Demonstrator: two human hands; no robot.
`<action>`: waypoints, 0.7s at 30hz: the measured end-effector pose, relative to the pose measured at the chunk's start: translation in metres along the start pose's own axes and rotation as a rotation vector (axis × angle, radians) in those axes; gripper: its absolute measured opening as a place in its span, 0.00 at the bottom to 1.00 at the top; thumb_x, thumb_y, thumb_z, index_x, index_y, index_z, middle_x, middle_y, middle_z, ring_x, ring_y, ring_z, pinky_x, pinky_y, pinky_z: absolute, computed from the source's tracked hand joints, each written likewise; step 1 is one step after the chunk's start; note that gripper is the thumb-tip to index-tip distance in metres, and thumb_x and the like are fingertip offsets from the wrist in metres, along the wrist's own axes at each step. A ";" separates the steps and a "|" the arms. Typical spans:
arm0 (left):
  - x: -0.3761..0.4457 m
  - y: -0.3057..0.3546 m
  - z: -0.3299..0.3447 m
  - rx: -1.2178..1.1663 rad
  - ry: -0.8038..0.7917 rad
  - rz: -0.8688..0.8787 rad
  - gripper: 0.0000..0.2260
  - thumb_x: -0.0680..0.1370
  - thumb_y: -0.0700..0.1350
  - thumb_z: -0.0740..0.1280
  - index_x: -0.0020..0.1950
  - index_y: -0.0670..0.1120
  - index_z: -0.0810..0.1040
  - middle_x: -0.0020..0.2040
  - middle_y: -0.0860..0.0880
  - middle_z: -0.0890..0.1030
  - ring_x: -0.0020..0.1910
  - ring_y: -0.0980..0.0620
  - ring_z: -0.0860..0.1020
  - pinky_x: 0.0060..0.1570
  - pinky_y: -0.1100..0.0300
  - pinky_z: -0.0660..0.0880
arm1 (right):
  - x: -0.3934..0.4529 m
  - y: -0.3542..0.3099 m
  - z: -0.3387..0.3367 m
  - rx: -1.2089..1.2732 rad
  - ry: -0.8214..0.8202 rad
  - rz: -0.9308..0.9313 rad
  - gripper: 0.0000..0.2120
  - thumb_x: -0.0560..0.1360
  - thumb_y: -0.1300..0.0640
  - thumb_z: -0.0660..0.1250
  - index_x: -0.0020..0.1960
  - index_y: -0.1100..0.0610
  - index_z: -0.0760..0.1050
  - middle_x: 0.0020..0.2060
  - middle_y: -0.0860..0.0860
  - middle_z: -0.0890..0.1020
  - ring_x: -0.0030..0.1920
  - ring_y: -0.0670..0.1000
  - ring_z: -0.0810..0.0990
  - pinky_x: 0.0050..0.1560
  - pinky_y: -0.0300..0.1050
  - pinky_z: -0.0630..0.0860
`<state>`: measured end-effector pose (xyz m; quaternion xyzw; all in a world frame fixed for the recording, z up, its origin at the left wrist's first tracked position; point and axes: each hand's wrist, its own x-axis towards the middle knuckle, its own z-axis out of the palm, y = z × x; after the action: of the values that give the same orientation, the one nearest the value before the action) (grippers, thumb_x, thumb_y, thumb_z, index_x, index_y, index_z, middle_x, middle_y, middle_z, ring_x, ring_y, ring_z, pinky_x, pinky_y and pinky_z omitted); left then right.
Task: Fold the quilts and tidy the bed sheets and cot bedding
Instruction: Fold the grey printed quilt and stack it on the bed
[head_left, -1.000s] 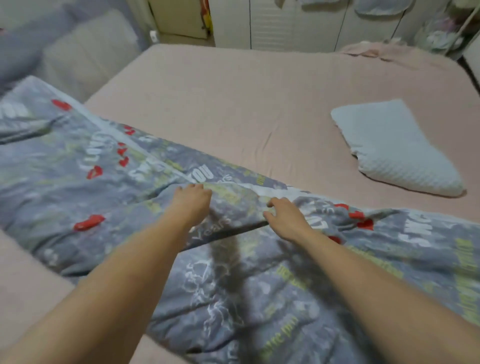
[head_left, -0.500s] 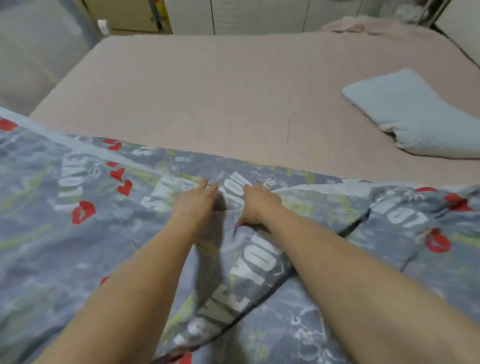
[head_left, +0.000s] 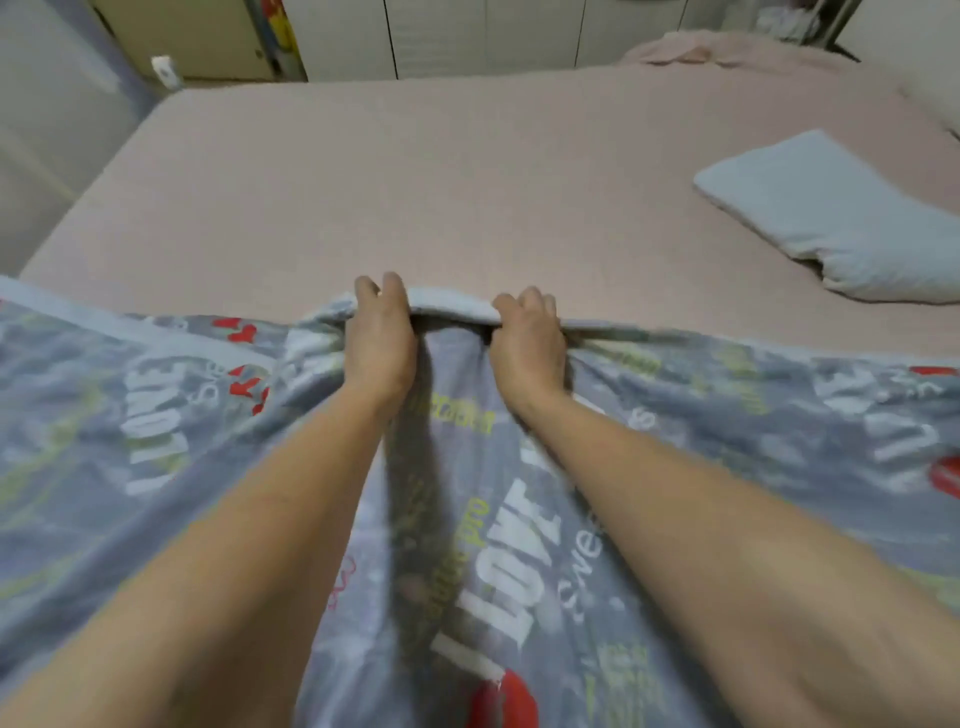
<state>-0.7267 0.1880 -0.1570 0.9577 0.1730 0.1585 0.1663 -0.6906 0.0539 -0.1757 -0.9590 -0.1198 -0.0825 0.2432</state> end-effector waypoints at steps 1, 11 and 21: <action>0.007 -0.006 -0.002 -0.012 0.056 0.031 0.08 0.79 0.35 0.55 0.57 0.39 0.67 0.56 0.36 0.68 0.44 0.31 0.74 0.43 0.43 0.67 | 0.011 -0.007 0.002 0.058 0.135 -0.029 0.17 0.73 0.66 0.59 0.59 0.57 0.76 0.52 0.60 0.74 0.56 0.61 0.70 0.47 0.51 0.66; -0.041 -0.074 0.078 0.328 -0.510 0.141 0.37 0.80 0.55 0.60 0.79 0.44 0.41 0.79 0.41 0.41 0.76 0.42 0.53 0.75 0.50 0.51 | -0.027 0.033 0.091 -0.012 -0.377 -0.202 0.29 0.79 0.54 0.60 0.77 0.56 0.55 0.76 0.60 0.54 0.76 0.60 0.52 0.75 0.53 0.52; -0.017 -0.126 -0.066 0.460 -0.360 0.015 0.16 0.79 0.43 0.61 0.67 0.45 0.68 0.68 0.44 0.66 0.62 0.41 0.72 0.50 0.48 0.72 | -0.024 -0.074 0.054 0.013 -0.409 -0.337 0.16 0.80 0.55 0.57 0.64 0.61 0.70 0.62 0.59 0.70 0.62 0.60 0.70 0.59 0.53 0.69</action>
<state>-0.8008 0.3099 -0.1495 0.9843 0.1649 -0.0560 -0.0286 -0.7286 0.1389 -0.1949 -0.9208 -0.3248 0.0743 0.2029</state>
